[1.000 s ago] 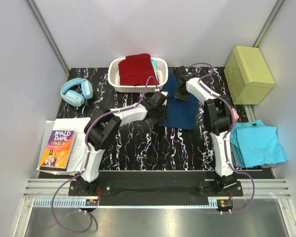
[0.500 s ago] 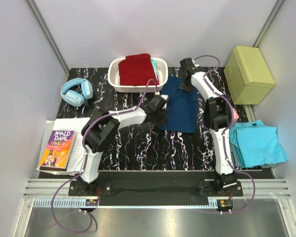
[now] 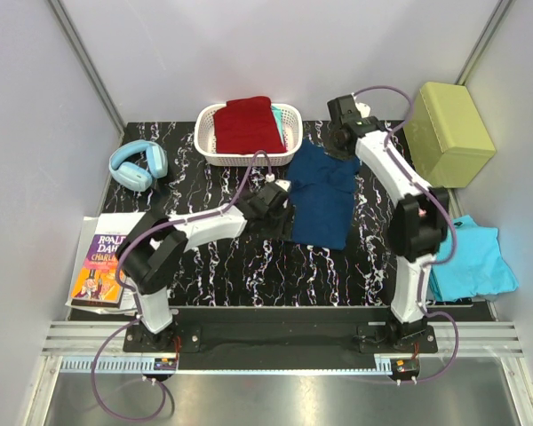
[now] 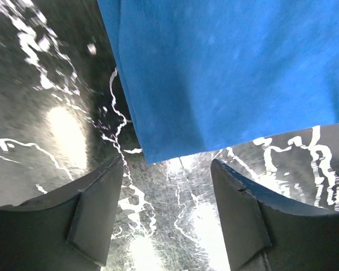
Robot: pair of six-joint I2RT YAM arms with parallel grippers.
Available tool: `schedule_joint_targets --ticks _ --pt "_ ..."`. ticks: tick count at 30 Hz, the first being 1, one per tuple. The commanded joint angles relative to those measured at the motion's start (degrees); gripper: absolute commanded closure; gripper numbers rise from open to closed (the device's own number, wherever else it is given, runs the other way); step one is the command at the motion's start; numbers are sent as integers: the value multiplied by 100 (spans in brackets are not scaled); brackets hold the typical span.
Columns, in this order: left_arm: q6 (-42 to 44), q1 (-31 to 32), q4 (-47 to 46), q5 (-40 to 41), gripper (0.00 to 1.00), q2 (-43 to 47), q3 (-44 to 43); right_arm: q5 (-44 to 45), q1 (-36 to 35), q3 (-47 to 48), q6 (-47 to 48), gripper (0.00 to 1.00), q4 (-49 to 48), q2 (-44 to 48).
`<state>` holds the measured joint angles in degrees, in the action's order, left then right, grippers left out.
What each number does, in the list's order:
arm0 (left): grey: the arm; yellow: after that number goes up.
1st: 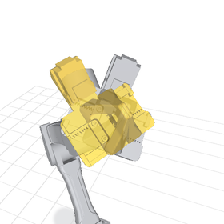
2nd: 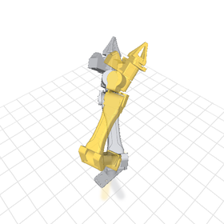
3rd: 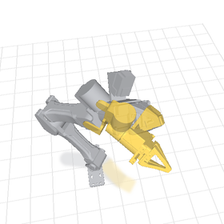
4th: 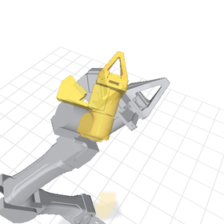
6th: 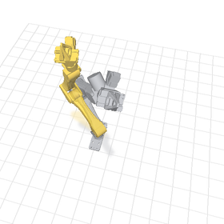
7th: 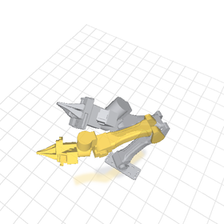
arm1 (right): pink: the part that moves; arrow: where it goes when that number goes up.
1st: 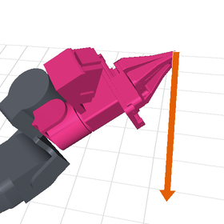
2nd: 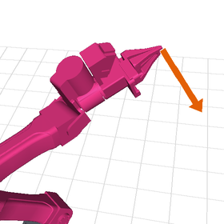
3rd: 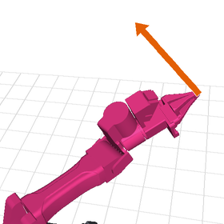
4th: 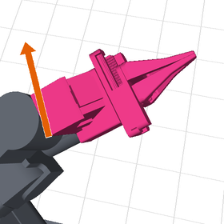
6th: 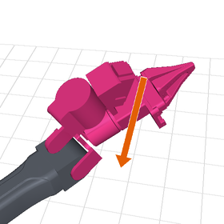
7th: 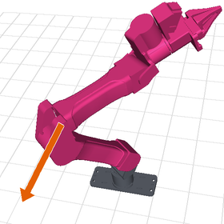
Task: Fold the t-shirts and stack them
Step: Fold the folded rectangular tshirt in 1/3 of the way, then grab one side of the 2/3 rectangular tshirt with both arms
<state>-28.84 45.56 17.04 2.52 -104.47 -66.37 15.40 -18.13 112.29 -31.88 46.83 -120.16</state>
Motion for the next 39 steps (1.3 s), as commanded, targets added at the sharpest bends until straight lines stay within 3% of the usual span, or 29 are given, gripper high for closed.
schedule_joint_targets --ticks 1,5,9,14,15,19,28,39 --pt "89 -12 -219 284 32 348 -358 -116 -199 -803 -231 92 -280 1378" --pt "151 -3 132 91 33 -38 -1148 -134 -410 -1822 -301 92 -297 1951" --pt "107 5 230 38 33 -145 -1142 -142 -595 -3132 -459 89 -315 2400" --pt "124 41 204 73 31 14 -625 -257 -657 -4161 -618 67 -315 2927" --pt "133 32 177 73 31 101 -527 -222 -648 -4380 -661 57 -315 3015" --pt "168 67 116 81 31 391 -88 -90 -657 -4786 -749 38 -280 3542" --pt "116 85 19 73 31 603 370 -335 -657 -5436 -987 34 -209 3596" --pt "89 85 36 20 32 418 203 -538 -665 -6219 -1084 38 -833 3324"
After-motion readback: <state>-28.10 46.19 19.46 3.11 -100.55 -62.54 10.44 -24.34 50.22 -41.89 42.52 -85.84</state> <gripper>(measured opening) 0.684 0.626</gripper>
